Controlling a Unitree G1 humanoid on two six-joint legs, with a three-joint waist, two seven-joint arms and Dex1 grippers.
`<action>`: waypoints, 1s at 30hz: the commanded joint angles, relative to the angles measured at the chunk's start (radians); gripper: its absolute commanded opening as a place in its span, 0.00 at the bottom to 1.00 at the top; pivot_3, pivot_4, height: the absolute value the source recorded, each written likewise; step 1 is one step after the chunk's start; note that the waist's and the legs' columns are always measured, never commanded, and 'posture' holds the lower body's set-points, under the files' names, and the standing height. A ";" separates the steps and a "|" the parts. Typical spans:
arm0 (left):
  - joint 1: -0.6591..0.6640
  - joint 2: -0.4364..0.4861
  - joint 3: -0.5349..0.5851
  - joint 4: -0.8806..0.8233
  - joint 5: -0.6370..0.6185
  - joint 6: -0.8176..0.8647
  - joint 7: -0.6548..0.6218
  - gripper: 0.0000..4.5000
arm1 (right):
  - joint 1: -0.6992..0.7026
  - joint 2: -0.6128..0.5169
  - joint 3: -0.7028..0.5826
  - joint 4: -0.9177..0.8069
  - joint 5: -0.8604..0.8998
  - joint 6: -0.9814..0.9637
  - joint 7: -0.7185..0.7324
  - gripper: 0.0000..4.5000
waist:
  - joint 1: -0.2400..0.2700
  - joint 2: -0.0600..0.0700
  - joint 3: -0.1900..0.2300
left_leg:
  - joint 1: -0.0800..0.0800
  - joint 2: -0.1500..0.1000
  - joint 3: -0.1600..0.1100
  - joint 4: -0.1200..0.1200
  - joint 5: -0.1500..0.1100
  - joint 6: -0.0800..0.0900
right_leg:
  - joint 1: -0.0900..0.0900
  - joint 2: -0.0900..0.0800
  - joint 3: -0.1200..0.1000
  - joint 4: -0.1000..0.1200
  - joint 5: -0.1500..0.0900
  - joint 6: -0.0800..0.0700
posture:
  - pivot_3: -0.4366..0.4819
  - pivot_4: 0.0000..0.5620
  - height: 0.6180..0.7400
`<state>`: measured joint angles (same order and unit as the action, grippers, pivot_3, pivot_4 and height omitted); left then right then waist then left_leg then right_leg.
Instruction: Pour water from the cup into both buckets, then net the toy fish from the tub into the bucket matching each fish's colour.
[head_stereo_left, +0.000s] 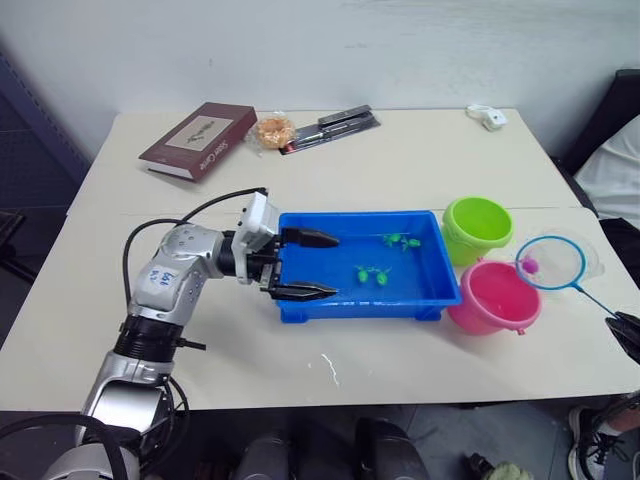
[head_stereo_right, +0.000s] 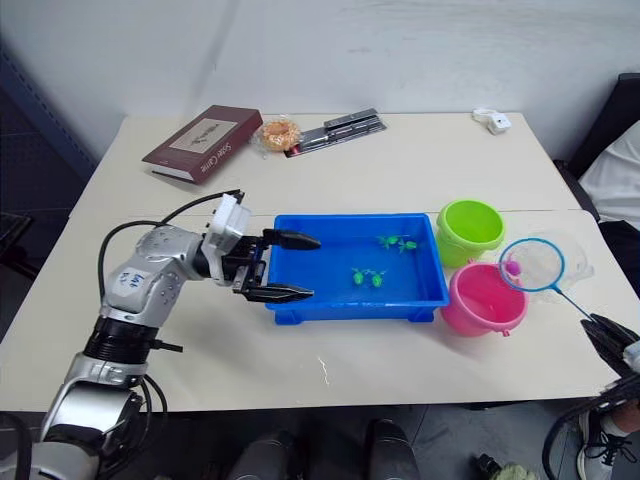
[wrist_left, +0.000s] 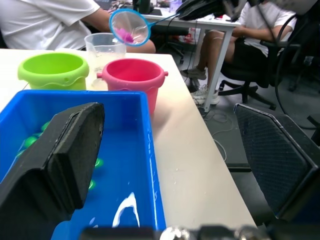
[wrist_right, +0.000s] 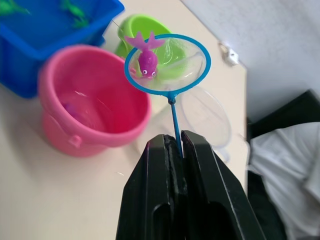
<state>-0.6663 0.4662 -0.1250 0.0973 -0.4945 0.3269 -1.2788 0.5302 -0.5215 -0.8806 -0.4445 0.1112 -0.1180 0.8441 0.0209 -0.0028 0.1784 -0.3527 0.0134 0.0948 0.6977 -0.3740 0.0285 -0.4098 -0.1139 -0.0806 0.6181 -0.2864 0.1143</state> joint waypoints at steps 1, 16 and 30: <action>-0.027 -0.010 0.007 -0.005 0.011 -0.027 -0.001 0.99 | -0.002 0.030 0.053 0.069 -0.163 -0.232 -0.135 0.00 | 0.000 0.000 0.000 | 0.000 0.001 0.000 0.000 0.000 0.000 | 0.000 0.000 0.000 0.000 0.000 0.000 | 0.48 0.27 1.00; 0.015 -0.018 0.027 -0.041 0.011 -0.038 0.037 0.99 | 0.091 -0.033 0.080 0.176 -0.902 -0.684 -0.773 0.00 | -0.002 0.001 -0.001 | 0.000 0.001 0.000 0.000 0.000 -0.001 | 0.000 0.000 0.002 -0.003 -0.001 -0.001 | 0.48 0.27 1.00; 0.033 0.024 0.054 -0.021 0.017 -0.054 0.030 0.99 | 0.059 -0.110 0.165 0.087 -0.370 -0.458 -0.622 0.00 | -0.010 0.001 -0.001 | 0.000 0.002 0.000 0.000 0.000 -0.001 | 0.000 0.000 0.002 -0.003 -0.001 -0.001 | 0.48 0.27 1.00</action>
<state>-0.6346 0.4704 -0.1068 0.0798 -0.4772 0.2975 -1.2371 0.5935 -0.6020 -0.7309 -0.2933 -0.4431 -0.6240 0.1498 0.0109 -0.0014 0.1776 -0.3524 0.0152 0.0944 0.6981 -0.3736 0.0278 -0.4098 -0.1140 -0.0787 0.6151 -0.2871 0.1131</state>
